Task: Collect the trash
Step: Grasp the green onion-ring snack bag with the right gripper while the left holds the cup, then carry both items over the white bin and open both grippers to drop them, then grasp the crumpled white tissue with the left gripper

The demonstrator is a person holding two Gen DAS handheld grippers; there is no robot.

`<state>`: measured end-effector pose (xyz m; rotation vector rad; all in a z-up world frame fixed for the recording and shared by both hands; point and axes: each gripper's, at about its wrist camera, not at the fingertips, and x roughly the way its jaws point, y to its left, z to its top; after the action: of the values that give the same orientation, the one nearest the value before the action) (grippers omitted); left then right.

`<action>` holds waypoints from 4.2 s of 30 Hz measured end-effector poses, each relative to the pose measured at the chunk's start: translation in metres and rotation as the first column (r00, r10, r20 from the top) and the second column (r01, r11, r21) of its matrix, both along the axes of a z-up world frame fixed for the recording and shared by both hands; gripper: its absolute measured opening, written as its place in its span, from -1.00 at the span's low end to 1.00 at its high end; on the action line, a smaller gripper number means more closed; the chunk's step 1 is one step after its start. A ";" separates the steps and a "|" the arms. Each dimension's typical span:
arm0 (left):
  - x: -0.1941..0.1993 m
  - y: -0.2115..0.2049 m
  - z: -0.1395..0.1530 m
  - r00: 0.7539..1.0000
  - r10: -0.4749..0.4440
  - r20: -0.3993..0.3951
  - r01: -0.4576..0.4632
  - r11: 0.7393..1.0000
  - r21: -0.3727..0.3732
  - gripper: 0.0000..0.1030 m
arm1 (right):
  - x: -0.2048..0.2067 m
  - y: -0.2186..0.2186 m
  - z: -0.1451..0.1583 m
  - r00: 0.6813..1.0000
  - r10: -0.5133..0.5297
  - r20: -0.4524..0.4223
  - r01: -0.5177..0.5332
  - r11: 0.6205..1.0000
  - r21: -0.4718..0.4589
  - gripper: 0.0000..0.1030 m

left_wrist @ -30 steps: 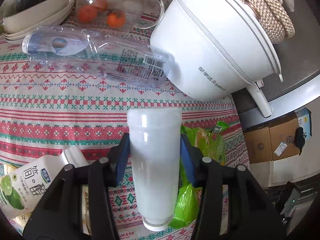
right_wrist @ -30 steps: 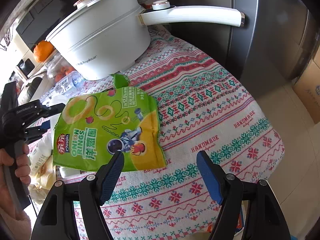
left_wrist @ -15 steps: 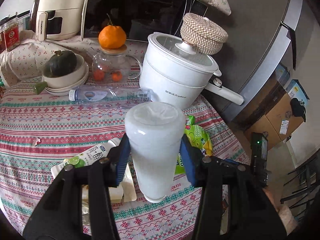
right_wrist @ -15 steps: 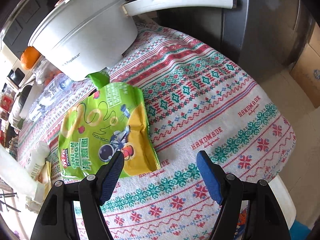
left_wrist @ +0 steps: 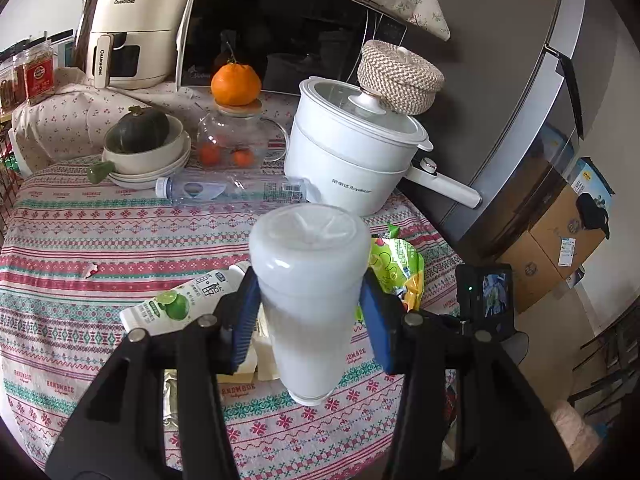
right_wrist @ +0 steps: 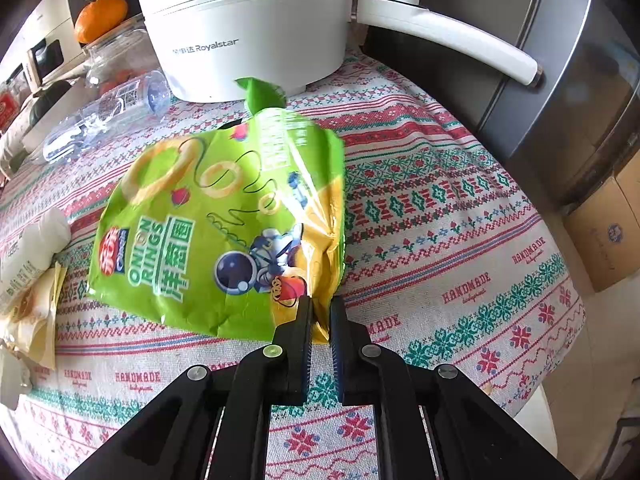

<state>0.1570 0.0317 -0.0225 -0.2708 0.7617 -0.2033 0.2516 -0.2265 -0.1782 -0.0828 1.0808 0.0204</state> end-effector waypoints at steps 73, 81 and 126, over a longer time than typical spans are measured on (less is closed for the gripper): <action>-0.062 -0.287 -0.080 0.881 -0.461 -0.108 0.474 0.865 0.167 0.46 | -0.225 -0.252 0.073 0.936 -0.346 -0.062 0.350 0.906 0.237 0.29; -0.067 -0.246 -0.050 0.907 -0.417 -0.065 0.420 0.875 0.242 0.79 | -0.227 -0.254 0.086 0.931 -0.365 -0.011 0.357 0.903 0.240 0.33; -0.011 0.068 -0.105 0.889 -0.015 -0.458 0.026 1.000 0.017 0.47 | -0.104 -0.004 0.080 0.996 -0.010 0.093 -0.001 0.992 0.124 0.56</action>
<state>0.1462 0.1002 -0.1276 -0.2930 1.2376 -0.1510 0.1479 -0.2305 -0.0980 0.0308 0.9840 0.0792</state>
